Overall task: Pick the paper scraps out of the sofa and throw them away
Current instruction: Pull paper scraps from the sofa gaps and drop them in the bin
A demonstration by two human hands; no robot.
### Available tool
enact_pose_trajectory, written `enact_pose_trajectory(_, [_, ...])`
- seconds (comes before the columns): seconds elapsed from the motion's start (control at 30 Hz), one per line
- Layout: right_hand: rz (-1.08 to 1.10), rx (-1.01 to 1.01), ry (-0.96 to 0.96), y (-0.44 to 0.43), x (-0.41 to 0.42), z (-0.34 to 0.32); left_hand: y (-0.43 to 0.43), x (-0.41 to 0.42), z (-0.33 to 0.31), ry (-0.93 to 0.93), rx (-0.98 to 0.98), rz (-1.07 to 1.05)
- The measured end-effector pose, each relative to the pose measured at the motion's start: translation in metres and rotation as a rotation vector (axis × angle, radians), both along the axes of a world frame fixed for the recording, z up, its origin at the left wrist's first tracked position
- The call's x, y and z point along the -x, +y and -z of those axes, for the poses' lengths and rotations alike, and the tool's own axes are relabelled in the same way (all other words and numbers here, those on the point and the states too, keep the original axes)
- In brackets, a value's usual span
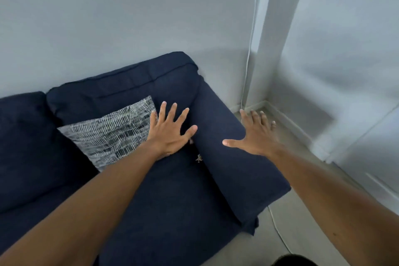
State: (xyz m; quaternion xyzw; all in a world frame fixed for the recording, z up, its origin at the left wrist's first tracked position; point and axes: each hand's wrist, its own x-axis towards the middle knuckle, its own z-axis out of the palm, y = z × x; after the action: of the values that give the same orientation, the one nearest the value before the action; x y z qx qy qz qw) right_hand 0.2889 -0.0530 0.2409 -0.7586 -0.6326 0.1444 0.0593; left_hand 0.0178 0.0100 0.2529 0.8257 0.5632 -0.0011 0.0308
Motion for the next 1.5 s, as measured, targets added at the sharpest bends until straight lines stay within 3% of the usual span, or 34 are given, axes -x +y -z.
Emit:
enact_pose_trajectory(0.57, [-0.169, 0.046, -0.048, 0.059, 0.092, 0.021, 0.005, 0.096, 0.032, -0.047, 0.081, -0.201])
enact_pose_trajectory(0.93, [-0.069, 0.16, 0.051, 0.091, 0.131, 0.129, 0.056, 0.093, 0.143, -0.149, 0.243, -0.127])
enact_pose_trajectory(1.1, [0.085, 0.21, 0.188, 0.117, 0.158, 0.205, 0.102, 0.086, 0.214, -0.245, 0.319, -0.048])
enact_pose_trajectory(1.5, [0.821, 0.085, 0.594, 0.172, 0.197, 0.382, 0.234, 0.035, 0.381, -0.369, 0.287, 0.054])
